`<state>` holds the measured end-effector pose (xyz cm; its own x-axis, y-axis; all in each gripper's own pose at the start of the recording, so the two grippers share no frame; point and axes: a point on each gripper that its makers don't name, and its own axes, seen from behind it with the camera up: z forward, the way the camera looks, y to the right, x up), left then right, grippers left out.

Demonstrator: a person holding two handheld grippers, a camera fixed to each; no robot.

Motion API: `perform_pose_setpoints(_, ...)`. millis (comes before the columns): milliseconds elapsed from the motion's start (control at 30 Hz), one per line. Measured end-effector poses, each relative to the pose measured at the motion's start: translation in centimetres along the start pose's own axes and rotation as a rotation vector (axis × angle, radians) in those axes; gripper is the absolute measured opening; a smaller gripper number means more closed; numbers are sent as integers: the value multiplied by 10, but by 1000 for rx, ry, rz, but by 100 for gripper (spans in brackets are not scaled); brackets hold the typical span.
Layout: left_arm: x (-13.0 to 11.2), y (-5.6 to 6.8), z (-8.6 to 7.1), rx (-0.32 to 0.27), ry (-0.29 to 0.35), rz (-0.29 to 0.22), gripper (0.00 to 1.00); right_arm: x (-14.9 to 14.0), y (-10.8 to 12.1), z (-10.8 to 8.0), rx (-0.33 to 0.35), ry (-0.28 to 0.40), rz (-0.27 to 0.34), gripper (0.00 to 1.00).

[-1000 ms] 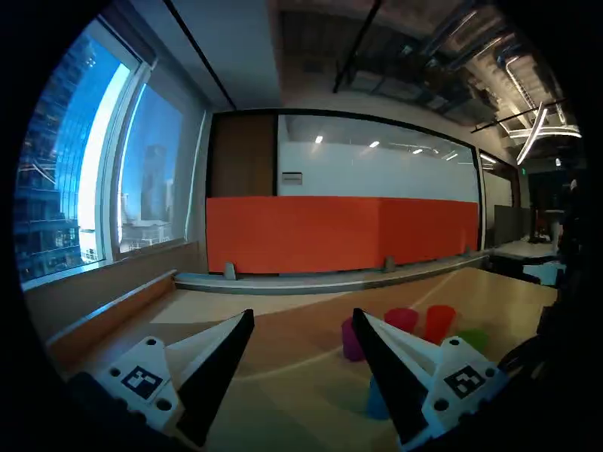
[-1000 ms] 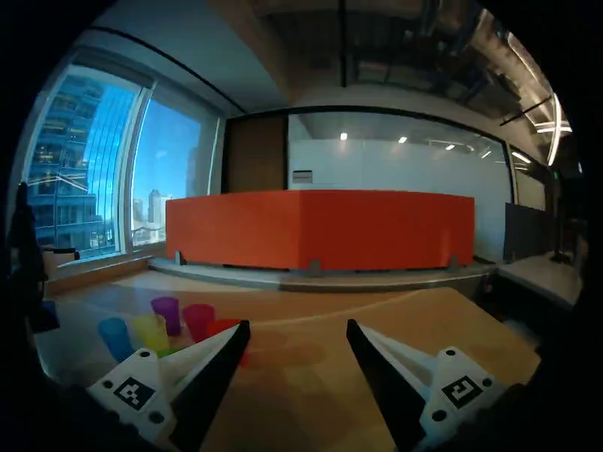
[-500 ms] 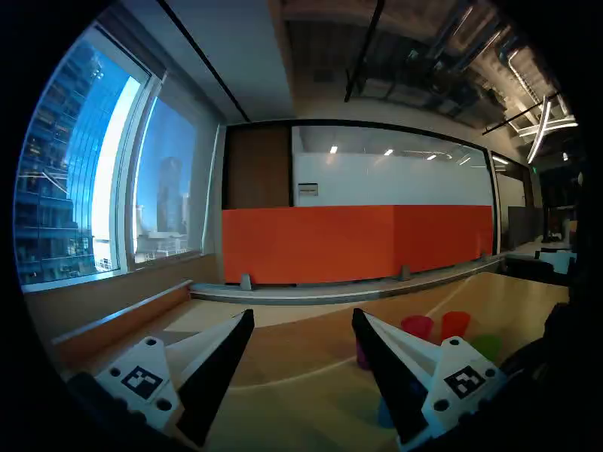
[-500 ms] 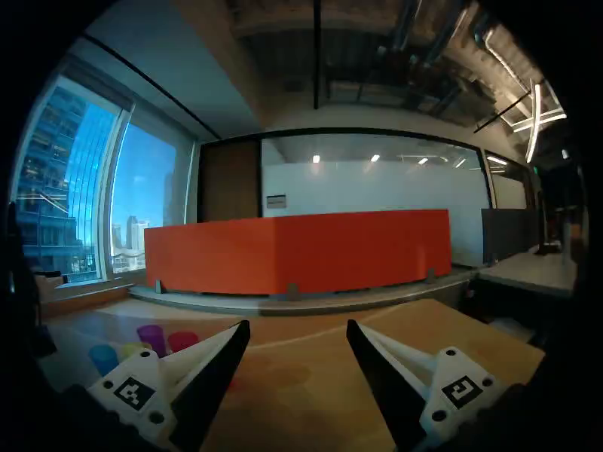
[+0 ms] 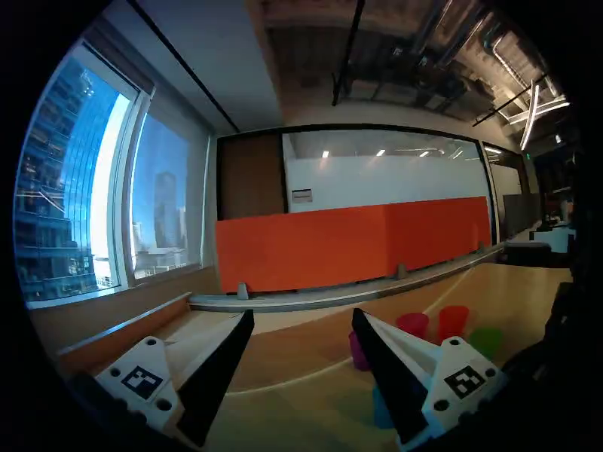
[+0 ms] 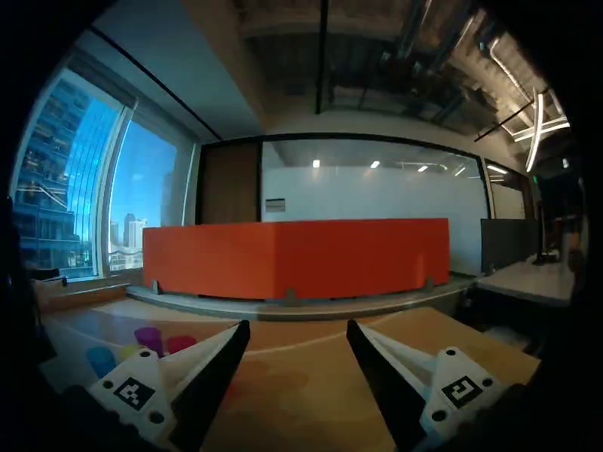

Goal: Pour water

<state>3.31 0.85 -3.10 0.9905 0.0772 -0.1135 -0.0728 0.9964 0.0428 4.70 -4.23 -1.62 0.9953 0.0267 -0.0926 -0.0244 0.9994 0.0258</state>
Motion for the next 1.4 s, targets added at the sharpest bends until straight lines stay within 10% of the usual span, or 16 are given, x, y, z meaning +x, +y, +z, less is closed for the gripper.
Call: perform_pose_setpoints(1400, -69, -7, 15, 13, -19, -101, 97, -1, 14, -4, -51, -55, 0, 99)
